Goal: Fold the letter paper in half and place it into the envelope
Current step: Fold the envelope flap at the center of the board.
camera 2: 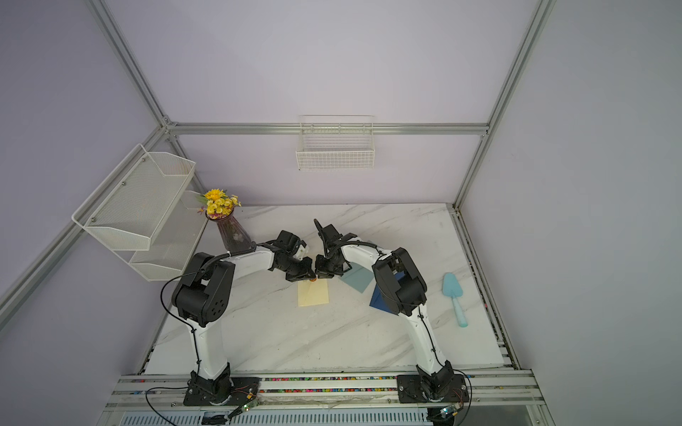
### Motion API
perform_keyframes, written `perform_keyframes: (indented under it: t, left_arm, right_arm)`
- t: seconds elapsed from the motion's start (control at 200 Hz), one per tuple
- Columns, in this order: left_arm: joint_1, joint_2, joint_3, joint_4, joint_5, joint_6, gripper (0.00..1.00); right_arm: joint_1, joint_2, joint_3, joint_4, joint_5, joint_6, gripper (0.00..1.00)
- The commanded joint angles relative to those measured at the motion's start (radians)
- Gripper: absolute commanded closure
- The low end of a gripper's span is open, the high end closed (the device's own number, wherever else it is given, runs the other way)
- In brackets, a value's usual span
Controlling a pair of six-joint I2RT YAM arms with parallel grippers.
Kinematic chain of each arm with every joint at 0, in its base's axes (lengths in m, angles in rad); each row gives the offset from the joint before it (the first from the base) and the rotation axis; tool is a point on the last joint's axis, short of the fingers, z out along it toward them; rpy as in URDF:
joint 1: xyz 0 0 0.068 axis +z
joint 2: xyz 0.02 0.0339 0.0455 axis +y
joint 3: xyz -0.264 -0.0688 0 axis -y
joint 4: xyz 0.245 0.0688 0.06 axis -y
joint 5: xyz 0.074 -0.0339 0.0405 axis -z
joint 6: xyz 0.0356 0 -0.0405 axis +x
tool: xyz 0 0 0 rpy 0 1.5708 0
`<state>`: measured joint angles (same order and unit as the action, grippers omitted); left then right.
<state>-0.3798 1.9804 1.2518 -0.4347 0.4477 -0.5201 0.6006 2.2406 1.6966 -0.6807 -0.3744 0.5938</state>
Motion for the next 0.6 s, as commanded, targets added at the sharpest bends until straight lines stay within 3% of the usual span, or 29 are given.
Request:
perform_keyframes:
  t: [0.0,0.29,0.595]
  left_arm:
    - [0.012,0.014,-0.025,-0.025,-0.046,0.027,1.00]
    - [0.086,-0.042,-0.074,-0.042,-0.049,0.068,1.00]
    - [0.078,-0.048,-0.107,-0.026,-0.025,0.065,1.00]
  right_arm:
    - [-0.015,0.001,-0.061,-0.080,0.061,0.001,1.00]
    - [-0.019,0.014,-0.086,-0.081,0.072,0.004,1.00]
    - [-0.019,0.037,-0.065,-0.075,0.055,0.003,1.00]
